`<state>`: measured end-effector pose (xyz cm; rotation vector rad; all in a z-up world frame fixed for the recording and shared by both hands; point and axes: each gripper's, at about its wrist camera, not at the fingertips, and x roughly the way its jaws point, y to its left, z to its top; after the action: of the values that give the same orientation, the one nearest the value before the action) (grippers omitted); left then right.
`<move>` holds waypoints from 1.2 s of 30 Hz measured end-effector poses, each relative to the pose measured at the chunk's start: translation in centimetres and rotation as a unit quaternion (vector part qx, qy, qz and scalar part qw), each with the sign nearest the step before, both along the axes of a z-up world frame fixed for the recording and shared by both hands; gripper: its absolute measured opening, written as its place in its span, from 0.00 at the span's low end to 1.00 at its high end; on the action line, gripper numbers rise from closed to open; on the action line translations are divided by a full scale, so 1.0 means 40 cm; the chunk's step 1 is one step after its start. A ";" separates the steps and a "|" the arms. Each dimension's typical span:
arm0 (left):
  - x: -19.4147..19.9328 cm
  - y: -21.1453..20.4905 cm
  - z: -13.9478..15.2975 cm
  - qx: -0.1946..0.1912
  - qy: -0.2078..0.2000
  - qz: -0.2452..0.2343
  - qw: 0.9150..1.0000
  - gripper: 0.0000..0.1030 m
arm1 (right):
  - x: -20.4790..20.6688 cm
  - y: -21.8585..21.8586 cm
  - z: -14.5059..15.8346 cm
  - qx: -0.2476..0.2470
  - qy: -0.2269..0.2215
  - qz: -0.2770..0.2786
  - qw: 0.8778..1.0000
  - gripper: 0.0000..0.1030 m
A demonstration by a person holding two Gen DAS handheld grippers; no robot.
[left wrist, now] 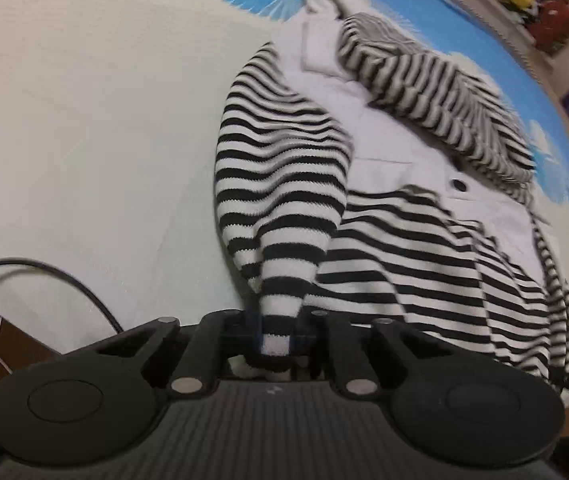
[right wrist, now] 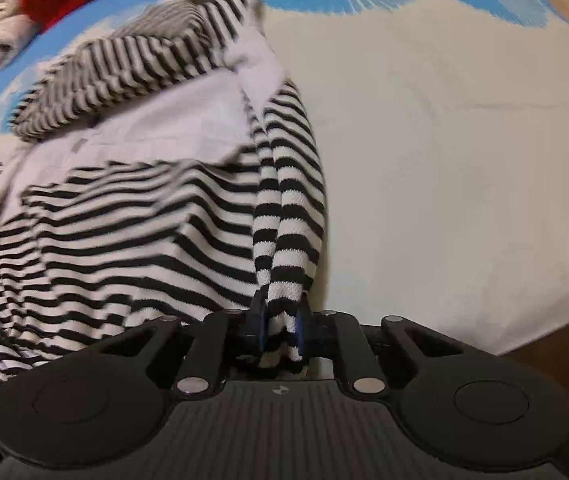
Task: Fold small clothes
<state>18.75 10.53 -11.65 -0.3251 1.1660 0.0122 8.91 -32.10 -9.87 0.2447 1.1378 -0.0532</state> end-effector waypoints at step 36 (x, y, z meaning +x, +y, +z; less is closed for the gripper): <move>-0.017 -0.028 0.009 0.025 0.018 -0.055 0.998 0.10 | -0.011 -0.002 -0.003 -0.051 0.024 -0.004 0.998 0.14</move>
<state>18.07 9.42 -11.30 -0.2165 1.2163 -0.0491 8.48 -32.18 -10.00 0.1580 1.1777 -0.1254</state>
